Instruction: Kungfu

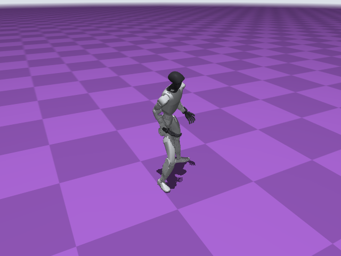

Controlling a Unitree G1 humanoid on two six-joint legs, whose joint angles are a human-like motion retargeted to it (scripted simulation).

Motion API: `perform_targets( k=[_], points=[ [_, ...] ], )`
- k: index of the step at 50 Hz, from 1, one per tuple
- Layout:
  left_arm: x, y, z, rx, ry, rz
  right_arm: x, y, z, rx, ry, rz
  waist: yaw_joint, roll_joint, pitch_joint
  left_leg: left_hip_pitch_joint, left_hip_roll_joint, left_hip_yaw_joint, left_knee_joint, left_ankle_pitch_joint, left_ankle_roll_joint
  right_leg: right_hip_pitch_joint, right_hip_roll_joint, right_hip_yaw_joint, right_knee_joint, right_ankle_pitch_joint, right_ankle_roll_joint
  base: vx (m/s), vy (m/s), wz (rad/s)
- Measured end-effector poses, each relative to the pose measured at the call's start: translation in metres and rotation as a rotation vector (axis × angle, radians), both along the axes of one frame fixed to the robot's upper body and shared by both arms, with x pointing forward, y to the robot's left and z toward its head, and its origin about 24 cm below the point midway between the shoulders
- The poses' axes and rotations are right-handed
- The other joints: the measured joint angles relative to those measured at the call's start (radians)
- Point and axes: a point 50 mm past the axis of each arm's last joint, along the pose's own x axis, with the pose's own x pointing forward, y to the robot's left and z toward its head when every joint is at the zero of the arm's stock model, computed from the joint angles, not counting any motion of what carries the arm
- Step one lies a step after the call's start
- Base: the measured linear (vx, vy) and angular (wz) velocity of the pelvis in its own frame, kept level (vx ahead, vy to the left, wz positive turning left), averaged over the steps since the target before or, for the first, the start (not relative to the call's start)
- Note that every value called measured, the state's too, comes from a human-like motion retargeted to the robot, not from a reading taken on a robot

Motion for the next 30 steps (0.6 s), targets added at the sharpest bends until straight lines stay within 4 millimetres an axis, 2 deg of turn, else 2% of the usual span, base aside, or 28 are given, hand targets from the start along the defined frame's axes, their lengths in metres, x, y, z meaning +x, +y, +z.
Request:
perform_targets(
  k=[2, 3, 6, 9, 13, 15, 19, 22, 25, 27, 30],
  points=[
    [-0.018, 0.001, 0.002, 0.001, 0.016, 0.030, -0.016, -0.008, -0.007, 0.143, 0.043, -0.044, 0.024, -0.005, -0.010, -0.021, 0.003, -0.029, 0.010, 0.006, 0.000, 0.044, 0.019, -0.001, -0.036, 0.032, 0.021, 0.24, 0.23, 0.60],
    [-0.020, -0.002, 0.003, -0.015, 0.009, 0.014, -0.021, -0.010, -0.010, 0.170, 0.060, -0.030, 0.033, -0.006, -0.011, -0.029, 0.004, -0.041, 0.016, 0.012, 0.000, 0.061, 0.031, 0.007, -0.052, 0.049, 0.030, 0.20, 0.24, 0.67],
    [-0.013, -0.020, 0.007, -0.080, -0.022, -0.086, -0.029, -0.015, -0.013, 0.066, 0.115, 0.101, 0.066, -0.022, -0.010, -0.043, 0.005, -0.077, 0.036, 0.032, 0.000, 0.115, 0.079, 0.053, -0.107, 0.108, 0.075, 0.09, 0.11, 0.46],
    [0.006, -0.031, 0.015, -0.077, -0.076, -0.188, -0.024, -0.027, -0.009, -0.165, 0.126, 0.199, 0.109, -0.035, 0.001, -0.063, 0.047, -0.117, 0.079, 0.043, 0.000, 0.175, 0.169, 0.105, -0.178, 0.170, 0.099, 0.09, 0.06, 0.07],
    [0.035, -0.036, 0.032, 0.020, -0.184, -0.255, -0.007, -0.042, 0.001, -0.406, 0.101, 0.301, 0.146, -0.039, 0.026, -0.094, 0.132, -0.180, 0.161, 0.039, 0.001, 0.265, 0.298, 0.143, -0.286, 0.235, 0.107, 0.05, 0.04, -0.23],
    [0.049, -0.037, 0.041, 0.056, -0.237, -0.271, 0.001, -0.053, 0.006, -0.488, 0.088, 0.335, 0.161, -0.047, 0.025, -0.118, 0.151, -0.211, 0.207, 0.025, 0.007, 0.295, 0.324, 0.132, -0.339, 0.261, 0.110, 0.07, 0.12, -0.27],
    [0.079, -0.033, 0.066, 0.097, -0.366, -0.263, 0.010, -0.089, 0.018, -0.668, 0.114, 0.316, 0.200, -0.090, 0.010, -0.120, 0.159, -0.149, 0.261, -0.027, 0.046, 0.352, 0.289, 0.049, -0.419, 0.293, 0.099, 0.09, 0.22, -0.16],
    [0.109, -0.020, 0.099, 0.174, -0.504, -0.246, 0.010, -0.125, 0.028, -0.815, 0.183, 0.201, 0.208, -0.120, -0.009, -0.139, 0.172, -0.049, 0.316, -0.081, 0.113, 0.416, 0.263, -0.037, -0.490, 0.314, 0.081, 0.11, 0.19, 0.48],
    [0.142, -0.003, 0.147, 0.322, -0.670, -0.226, 0.001, -0.162, 0.037, -0.967, 0.277, 0.021, 0.219, -0.133, -0.022, -0.193, 0.177, -0.045, 0.397, -0.110, 0.150, 0.484, 0.266, -0.103, -0.565, 0.340, 0.056, 0.14, 0.30, 0.69],
    [0.166, 0.003, 0.188, 0.442, -0.783, -0.202, -0.012, -0.186, 0.040, -1.063, 0.360, -0.104, 0.242, -0.139, -0.027, -0.240, 0.177, -0.080, 0.468, -0.144, 0.159, 0.533, 0.277, -0.134, -0.614, 0.355, 0.046, 0.15, 0.34, 0.64],
    [0.195, 0.000, 0.247, 0.616, -0.932, -0.164, -0.043, -0.217, 0.038, -1.176, 0.520, -0.258, 0.289, -0.147, -0.049, -0.292, 0.149, -0.158, 0.547, -0.224, 0.145, 0.615, 0.288, -0.194, -0.682, 0.376, 0.040, 0.23, 0.45, 0.76]
  ],
)
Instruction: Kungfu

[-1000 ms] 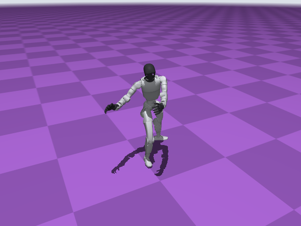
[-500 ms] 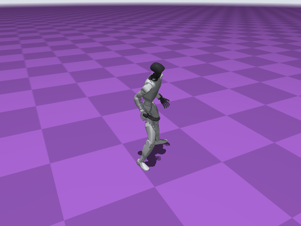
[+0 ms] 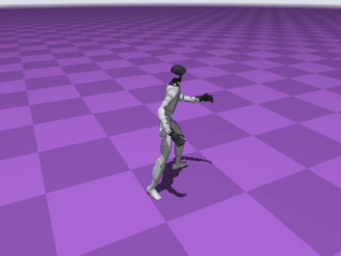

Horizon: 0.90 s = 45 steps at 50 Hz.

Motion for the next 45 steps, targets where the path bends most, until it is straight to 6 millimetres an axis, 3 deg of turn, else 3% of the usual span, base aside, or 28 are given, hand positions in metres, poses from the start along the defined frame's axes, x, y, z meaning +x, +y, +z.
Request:
perform_targets(
  k=[3, 5, 8, 10, 11, 13, 15, 16, 18, 20, 23, 27, 31, 33, 38, 45],
  points=[
    [0.019, -0.013, 0.054, 0.116, -0.155, 0.040, -0.045, -0.019, -0.015, -0.078, 0.139, -0.181, 0.046, -0.001, -0.043, -0.076, -0.063, -0.118, 0.090, -0.078, -0.016, 0.077, 0.016, -0.048, -0.061, 0.037, 0.010, 0.36, 0.48, 1.11],
    [0.026, -0.013, 0.084, 0.202, -0.242, 0.108, -0.072, -0.016, -0.036, -0.073, 0.236, -0.319, 0.067, -0.003, -0.072, -0.128, -0.112, -0.166, 0.143, -0.115, -0.004, 0.121, 0.019, -0.068, -0.097, 0.072, 0.015, 0.37, 0.57, 1.37],
    [0.029, 0.011, 0.111, 0.405, -0.299, 0.294, -0.082, 0.025, -0.084, 0.089, 0.320, -0.501, 0.101, 0.004, -0.098, -0.180, -0.167, -0.213, 0.188, -0.141, 0.021, 0.171, 0.046, -0.081, -0.144, 0.126, -0.008, 0.32, 0.54, 1.09],
    [0.025, 0.041, 0.113, 0.576, -0.254, 0.410, -0.071, 0.071, -0.115, 0.301, 0.355, -0.555, 0.142, -0.011, -0.110, -0.190, -0.188, -0.209, 0.198, -0.159, 0.035, 0.179, 0.046, -0.078, -0.166, 0.156, -0.036, 0.24, 0.43, 0.46],
    [0.019, 0.061, 0.106, 0.659, -0.198, 0.457, -0.056, 0.098, -0.128, 0.442, 0.376, -0.537, 0.163, -0.022, -0.110, -0.192, -0.192, -0.200, 0.200, -0.169, 0.041, 0.176, 0.044, -0.084, -0.174, 0.160, -0.054, 0.13, 0.28, 0.14],
    [0.003, 0.103, 0.080, 0.782, -0.051, 0.555, -0.022, 0.151, -0.142, 0.717, 0.424, -0.418, 0.206, -0.034, -0.104, -0.191, -0.193, -0.191, 0.199, -0.184, 0.054, 0.164, 0.045, -0.087, -0.179, 0.147, -0.116, 0.09, 0.22, -0.14],
    [-0.021, 0.145, 0.033, 0.843, 0.154, 0.635, 0.025, 0.204, -0.140, 0.933, 0.435, -0.176, 0.251, -0.034, -0.093, -0.188, -0.187, -0.183, 0.201, -0.198, 0.067, 0.148, 0.052, -0.093, -0.173, 0.108, -0.144, 0.04, 0.17, -0.34],
    [-0.036, 0.164, 0.000, 0.859, 0.303, 0.661, 0.057, 0.230, -0.130, 1.004, 0.399, -0.030, 0.266, -0.031, -0.085, -0.188, -0.186, -0.179, 0.204, -0.205, 0.073, 0.143, 0.055, -0.107, -0.169, 0.085, -0.128, -0.02, 0.09, -0.28],
    [-0.083, 0.195, -0.071, 0.890, 0.648, 0.660, 0.114, 0.283, -0.100, 1.134, 0.286, 0.288, 0.282, -0.021, -0.069, -0.188, -0.181, -0.182, 0.208, -0.215, 0.080, 0.138, 0.067, -0.127, -0.163, 0.038, -0.147, -0.01, 0.03, -0.07],
    [-0.143, 0.206, -0.136, 0.877, 0.983, 0.578, 0.156, 0.335, -0.057, 1.240, 0.109, 0.604, 0.283, -0.020, -0.053, -0.191, -0.188, -0.189, 0.214, -0.222, 0.085, 0.137, 0.075, -0.107, -0.173, 0.052, -0.181, 0.03, 0.00, 0.30],
    [-0.221, 0.187, -0.209, 0.798, 1.299, 0.499, 0.196, 0.388, 0.015, 1.298, -0.179, 0.906, 0.281, -0.032, -0.051, -0.200, -0.209, -0.196, 0.226, -0.225, 0.088, 0.153, 0.075, -0.105, -0.181, 0.073, -0.170, 0.02, -0.01, 0.50],
    [-0.301, 0.146, -0.264, 0.681, 1.574, 0.537, 0.220, 0.404, 0.084, 1.253, -0.364, 1.266, 0.297, -0.062, -0.054, -0.202, -0.215, -0.198, 0.232, -0.224, 0.086, 0.167, 0.076, -0.119, -0.201, 0.066, -0.175, -0.02, -0.08, 0.12],
    [-0.352, 0.109, -0.287, 0.545, 1.773, 0.509, 0.234, 0.398, 0.117, 1.079, -0.435, 1.390, 0.306, -0.086, -0.051, -0.196, -0.212, -0.198, 0.224, -0.214, 0.074, 0.169, 0.071, -0.112, -0.211, 0.036, -0.129, -0.10, -0.11, -0.08],
    [-0.369, 0.096, -0.292, 0.542, 1.847, 0.479, 0.240, 0.396, 0.125, 1.064, -0.472, 1.346, 0.299, -0.090, -0.049, -0.193, -0.206, -0.197, 0.219, -0.208, 0.069, 0.169, 0.070, -0.107, -0.213, 0.019, -0.104, -0.14, -0.10, -0.08],
    [-0.401, 0.073, -0.298, 0.587, 2.002, 0.343, 0.243, 0.397, 0.131, 1.230, -0.544, 1.230, 0.276, -0.092, -0.046, -0.183, -0.191, -0.188, 0.200, -0.187, 0.062, 0.168, 0.068, -0.117, -0.218, 0.006, -0.065, -0.14, -0.10, -0.11],
    [-0.414, 0.058, -0.299, 0.608, 2.056, 0.249, 0.243, 0.390, 0.119, 1.222, -0.528, 1.126, 0.259, -0.075, -0.032, -0.141, -0.178, -0.178, 0.134, -0.138, 0.038, 0.167, 0.071, -0.118, -0.216, 0.005, -0.070, -0.13, -0.07, -0.02]
  ],
)
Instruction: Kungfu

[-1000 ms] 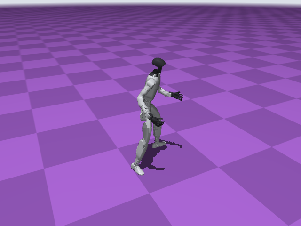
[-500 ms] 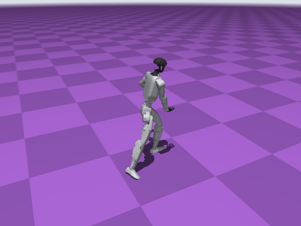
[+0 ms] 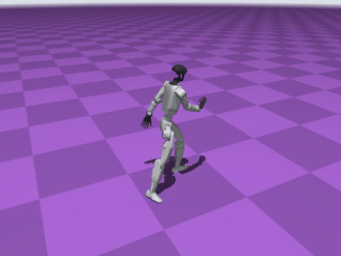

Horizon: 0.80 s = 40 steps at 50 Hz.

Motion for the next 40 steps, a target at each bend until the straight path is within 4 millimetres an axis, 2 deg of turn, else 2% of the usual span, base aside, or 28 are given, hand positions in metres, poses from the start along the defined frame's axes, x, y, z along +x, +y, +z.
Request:
perform_targets(
  k=[5, 10, 13, 18, 21, 25, 30, 33, 35, 37, 40],
  points=[
    [-0.004, 0.014, 0.005, 0.046, 0.021, -0.038, 0.002, -0.005, 0.000, -0.041, -0.007, -0.059, -0.014, 0.014, 0.005, 0.023, 0.001, 0.009, -0.041, 0.027, -0.016, 0.003, -0.001, -0.010, -0.003, 0.001, 0.006, -0.08, -0.07, 0.03],
    [-0.012, 0.036, 0.014, 0.121, 0.037, 0.008, 0.002, -0.004, 0.008, -0.117, -0.088, -0.066, -0.031, 0.039, 0.017, 0.043, 0.018, 0.020, -0.071, 0.048, -0.025, -0.008, -0.004, -0.012, 0.005, 0.002, 0.006, -0.10, -0.07, -0.16],
    [-0.025, 0.049, 0.023, 0.151, 0.075, 0.019, -0.001, 0.001, 0.015, -0.168, -0.153, -0.064, -0.053, 0.056, 0.026, 0.059, 0.034, 0.032, -0.093, 0.058, -0.030, -0.022, -0.006, -0.004, 0.015, 0.002, 0.004, -0.12, -0.08, -0.28],
    [-0.059, 0.066, 0.044, 0.194, 0.193, 0.004, -0.008, 0.015, 0.026, -0.226, -0.261, -0.026, -0.087, 0.078, 0.047, 0.106, 0.073, 0.079, -0.140, 0.075, -0.040, -0.060, -0.019, 0.021, 0.036, 0.003, -0.003, -0.14, -0.08, -0.50],
    [-0.084, 0.067, 0.056, 0.210, 0.269, 0.032, -0.012, 0.021, 0.035, -0.257, -0.339, -0.004, -0.109, 0.091, 0.059, 0.139, 0.101, 0.113, -0.172, 0.085, -0.047, -0.093, -0.025, 0.046, 0.056, -0.001, -0.008, -0.17, -0.15, -0.63],
    [-0.114, 0.060, 0.069, 0.218, 0.357, 0.131, -0.017, 0.024, 0.048, -0.309, -0.461, 0.003, -0.146, 0.111, 0.074, 0.187, 0.149, 0.164, -0.225, 0.106, -0.064, -0.158, -0.026, 0.101, 0.103, -0.016, -0.020, -0.21, -0.16, -0.75],
    [-0.135, 0.045, 0.077, 0.206, 0.433, 0.253, -0.020, 0.015, 0.056, -0.391, -0.608, -0.024, -0.211, 0.141, 0.085, 0.248, 0.225, 0.221, -0.308, 0.149, -0.101, -0.254, -0.001, 0.172, 0.193, -0.061, -0.037, -0.25, -0.27, -0.76],
    [-0.134, 0.036, 0.073, 0.191, 0.446, 0.316, -0.018, -0.003, 0.052, -0.451, -0.647, -0.078, -0.259, 0.157, 0.085, 0.289, 0.278, 0.262, -0.364, 0.182, -0.125, -0.326, 0.021, 0.217, 0.275, -0.109, -0.046, -0.30, -0.40, -0.83],
    [-0.123, 0.032, 0.064, 0.182, 0.437, 0.361, -0.016, -0.019, 0.048, -0.484, -0.646, -0.131, -0.295, 0.163, 0.083, 0.320, 0.314, 0.294, -0.400, 0.205, -0.140, -0.377, 0.037, 0.245, 0.338, -0.149, -0.055, -0.29, -0.45, -0.88],
    [-0.101, 0.030, 0.051, 0.159, 0.402, 0.396, -0.013, -0.041, 0.041, -0.510, -0.621, -0.195, -0.334, 0.165, 0.078, 0.357, 0.350, 0.329, -0.436, 0.231, -0.159, -0.429, 0.056, 0.278, 0.405, -0.193, -0.061, -0.37, -0.62, -0.87],
    [-0.048, 0.030, 0.027, 0.119, 0.305, 0.396, -0.010, -0.083, 0.029, -0.532, -0.545, -0.320, -0.388, 0.140, 0.062, 0.438, 0.380, 0.405, -0.498, 0.274, -0.183, -0.498, 0.064, 0.312, 0.501, -0.258, -0.079, -0.19, -0.54, -0.83]
  ],
)
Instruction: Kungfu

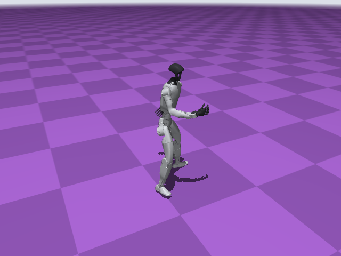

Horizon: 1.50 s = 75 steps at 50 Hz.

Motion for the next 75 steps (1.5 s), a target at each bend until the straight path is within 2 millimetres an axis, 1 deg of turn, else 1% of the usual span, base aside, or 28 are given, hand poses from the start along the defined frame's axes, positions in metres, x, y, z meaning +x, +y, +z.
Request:
perform_targets(
  k=[2, 3, 5, 6, 8, 10, 12, 14, 16, 18, 21, 25, 27, 30, 35, 39, 46, 50, 53, 57, 60, 62, 65, 67, 69, 72, 74, 75],
  points=[
    [0.054, -0.001, -0.018, -0.004, -0.135, -0.055, 0.000, -0.043, -0.001, 0.073, 0.009, -0.144, -0.041, -0.023, -0.021, 0.044, -0.011, 0.037, -0.060, 0.041, 0.000, -0.023, -0.028, -0.034, 0.062, -0.045, -0.008, -0.22, -0.62, -0.38],
    [0.087, -0.002, -0.026, 0.002, -0.230, -0.089, -0.002, -0.070, 0.003, 0.129, -0.002, -0.235, -0.064, -0.032, -0.028, 0.062, -0.011, 0.043, -0.085, 0.060, 0.000, -0.027, -0.034, -0.048, 0.090, -0.067, -0.010, -0.23, -0.71, -0.15],
    [0.161, -0.007, -0.034, 0.032, -0.482, -0.140, -0.012, -0.130, 0.021, 0.261, -0.073, -0.445, -0.105, -0.042, -0.031, 0.099, 0.006, 0.050, -0.123, 0.084, 0.017, -0.021, -0.013, -0.062, 0.132, -0.117, -0.017, -0.18, -0.68, -0.10],
    [0.201, -0.016, -0.035, 0.034, -0.646, -0.141, -0.021, -0.162, 0.039, 0.325, -0.138, -0.552, -0.130, -0.045, -0.032, 0.103, 0.008, 0.049, -0.138, 0.095, 0.030, -0.022, -0.006, -0.071, 0.148, -0.137, -0.022, -0.16, -0.57, 0.00],
    [0.280, -0.040, -0.022, -0.015, -0.987, -0.102, -0.047, -0.215, 0.082, 0.433, -0.305, -0.720, -0.190, -0.041, -0.036, 0.090, 0.022, 0.030, -0.153, 0.116, 0.040, -0.028, 0.001, -0.097, 0.183, -0.175, -0.032, -0.19, -0.53, 0.18],
    [0.355, -0.066, 0.012, -0.172, -1.320, -0.005, -0.080, -0.244, 0.137, 0.500, -0.520, -0.794, -0.265, -0.023, -0.033, 0.042, 0.052, -0.011, -0.143, 0.134, 0.035, -0.048, 0.008, -0.122, 0.222, -0.205, -0.043, -0.19, -0.46, 0.28],
    [0.414, -0.094, 0.057, -0.417, -1.605, 0.110, -0.121, -0.252, 0.193, 0.491, -0.767, -0.781, -0.323, -0.013, -0.018, 0.015, 0.073, -0.028, -0.129, 0.145, 0.035, -0.069, 0.021, -0.123, 0.251, -0.224, -0.064, -0.21, -0.31, 0.08],
    [0.454, -0.123, 0.104, -0.690, -1.824, 0.205, -0.159, -0.242, 0.235, 0.398, -0.996, -0.742, -0.355, -0.017, -0.009, 0.018, 0.085, -0.012, -0.122, 0.155, 0.041, -0.083, 0.027, -0.116, 0.273, -0.240, -0.082, -0.25, -0.26, -0.21],
    [0.477, -0.151, 0.145, -0.955, -1.972, 0.292, -0.188, -0.224, 0.262, 0.240, -1.182, -0.731, -0.369, -0.022, -0.011, 0.032, 0.086, 0.023, -0.120, 0.166, 0.057, -0.097, 0.027, -0.102, 0.288, -0.250, -0.095, -0.20, -0.19, -0.31],
    [0.489, -0.174, 0.176, -1.169, -2.053, 0.362, -0.208, -0.205, 0.277, 0.080, -1.322, -0.768, -0.383, -0.026, -0.014, 0.052, 0.083, 0.079, -0.121, 0.179, 0.075, -0.104, 0.024, -0.090, 0.293, -0.255, -0.100, -0.13, -0.12, -0.16],
    [0.494, -0.199, 0.201, -1.340, -2.098, 0.445, -0.229, -0.184, 0.284, -0.064, -1.508, -0.916, -0.418, -0.028, -0.011, 0.081, 0.077, 0.197, -0.127, 0.198, 0.100, -0.096, 0.014, -0.086, 0.282, -0.262, -0.097, -0.06, -0.06, 0.03],
    [0.490, -0.221, 0.208, -1.427, -2.082, 0.581, -0.248, -0.168, 0.277, -0.079, -1.795, -1.164, -0.457, -0.019, 0.001, 0.092, 0.057, 0.241, -0.125, 0.193, 0.155, -0.070, -0.001, -0.098, 0.257, -0.296, -0.078, 0.00, 0.07, 0.15],
    [0.487, -0.226, 0.206, -1.446, -2.057, 0.660, -0.250, -0.164, 0.271, -0.079, -1.888, -1.207, -0.458, -0.013, 0.007, 0.105, 0.055, 0.233, -0.119, 0.170, 0.137, -0.064, -0.007, -0.097, 0.256, -0.315, -0.070, 0.04, 0.12, -0.08],
    [0.483, -0.228, 0.199, -1.427, -2.027, 0.708, -0.245, -0.164, 0.268, -0.118, -1.878, -1.223, -0.443, -0.004, 0.007, 0.127, 0.046, 0.212, -0.120, 0.131, 0.096, -0.061, -0.011, -0.087, 0.261, -0.338, -0.060, 0.09, 0.14, -0.15],
    [0.482, -0.212, 0.189, -1.294, -2.050, 0.552, -0.243, -0.168, 0.267, -0.091, -1.810, -1.170, -0.434, 0.014, 0.011, 0.127, 0.040, 0.183, -0.113, 0.116, 0.049, -0.061, -0.014, -0.073, 0.262, -0.335, -0.057, 0.08, 0.16, 0.02],
    [0.481, -0.196, 0.179, -1.166, -2.058, 0.468, -0.246, -0.173, 0.267, -0.085, -1.823, -1.218, -0.440, 0.023, 0.021, 0.109, 0.037, 0.162, -0.092, 0.099, 0.049, -0.029, -0.011, -0.079, 0.216, -0.304, -0.049, 0.08, 0.15, 0.27],
    [0.476, -0.177, 0.161, -1.057, -2.041, 0.511, -0.244, -0.181, 0.267, -0.138, -1.778, -1.252, -0.405, 0.014, 0.017, 0.129, -0.001, 0.172, -0.100, 0.093, 0.035, 0.024, -0.018, -0.058, 0.123, -0.167, -0.039, 0.17, 0.18, 0.18],
    [0.476, -0.167, 0.159, -1.032, -2.049, 0.534, -0.245, -0.187, 0.267, -0.164, -1.759, -1.284, -0.401, 0.017, 0.030, 0.111, -0.009, 0.162, -0.088, 0.085, 0.027, 0.058, -0.010, -0.049, 0.058, -0.104, -0.026, 0.16, 0.18, 0.33],
    [0.478, -0.162, 0.160, -1.011, -2.057, 0.496, -0.246, -0.193, 0.267, -0.179, -1.753, -1.327, -0.391, 0.015, 0.037, 0.089, -0.016, 0.152, -0.067, 0.070, 0.025, 0.087, -0.012, -0.053, 0.001, -0.056, -0.013, 0.17, 0.21, 0.30],
    [0.480, -0.152, 0.159, -0.952, -2.052, 0.371, -0.243, -0.201, 0.265, -0.229, -1.710, -1.372, -0.360, 0.015, 0.039, 0.052, -0.029, 0.131, -0.031, 0.048, 0.035, 0.123, -0.026, -0.082, -0.075, 0.002, 0.003, 0.19, 0.23, 0.23],
    [0.479, -0.138, 0.154, -0.866, -2.013, 0.188, -0.235, -0.212, 0.260, -0.272, -1.614, -1.410, -0.339, 0.022, 0.046, -0.003, -0.036, 0.092, 0.016, 0.024, 0.058, 0.145, -0.033, -0.100, -0.128, 0.044, 0.020, 0.13, 0.23, 0.35],
    [0.475, -0.124, 0.144, -0.781, -1.948, 0.028, -0.225, -0.221, 0.251, -0.279, -1.505, -1.408, -0.322, 0.027, 0.051, -0.031, -0.045, 0.071, 0.045, 0.002, 0.071, 0.163, -0.037, -0.110, -0.158, 0.066, 0.031, 0.26, 0.36, 0.43],
    [0.460, -0.097, 0.122, -0.618, -1.783, -0.208, -0.199, -0.236, 0.227, -0.292, -1.286, -1.364, -0.287, 0.028, 0.056, -0.082, -0.066, 0.017, 0.102, -0.032, 0.096, 0.194, -0.041, -0.110, -0.195, 0.090, 0.048, 0.29, 0.37, 0.58],
    [0.443, -0.075, 0.101, -0.491, -1.639, -0.328, -0.177, -0.246, 0.199, -0.305, -1.098, -1.311, -0.262, 0.029, 0.054, -0.119, -0.084, -0.025, 0.142, -0.050, 0.107, 0.224, -0.046, -0.112, -0.216, 0.095, 0.062, 0.28, 0.35, 0.89],
    [0.419, -0.053, 0.078, -0.374, -1.464, -0.442, -0.155, -0.258, 0.162, -0.285, -0.866, -1.253, -0.229, 0.031, 0.051, -0.153, -0.112, -0.072, 0.173, -0.062, 0.114, 0.256, -0.047, -0.111, -0.227, 0.087, 0.081, 0.31, 0.41, 1.15],
    [0.373, -0.024, 0.043, -0.225, -1.159, -0.603, -0.129, -0.271, 0.084, -0.188, -0.475, -1.137, -0.170, 0.046, 0.043, -0.204, -0.153, -0.140, 0.204, -0.066, 0.118, 0.316, -0.034, -0.130, -0.228, 0.040, 0.116, 0.26, 0.38, 1.69],
    [0.337, -0.011, 0.022, -0.152, -0.946, -0.682, -0.118, -0.272, 0.017, -0.068, -0.190, -1.069, -0.119, 0.060, 0.036, -0.247, -0.192, -0.225, 0.219, -0.059, 0.120, 0.355, 0.001, -0.127, -0.219, -0.032, 0.125, 0.22, 0.33, 2.14],
    [0.318, -0.005, 0.012, -0.126, -0.837, -0.712, -0.115, -0.267, -0.019, 0.000, -0.046, -1.039, -0.088, 0.063, 0.030, -0.263, -0.218, -0.265, 0.221, -0.054, 0.121, 0.368, 0.020, -0.110, -0.210, -0.072, 0.122, 0.16, 0.29, 2.27]
  ],
)
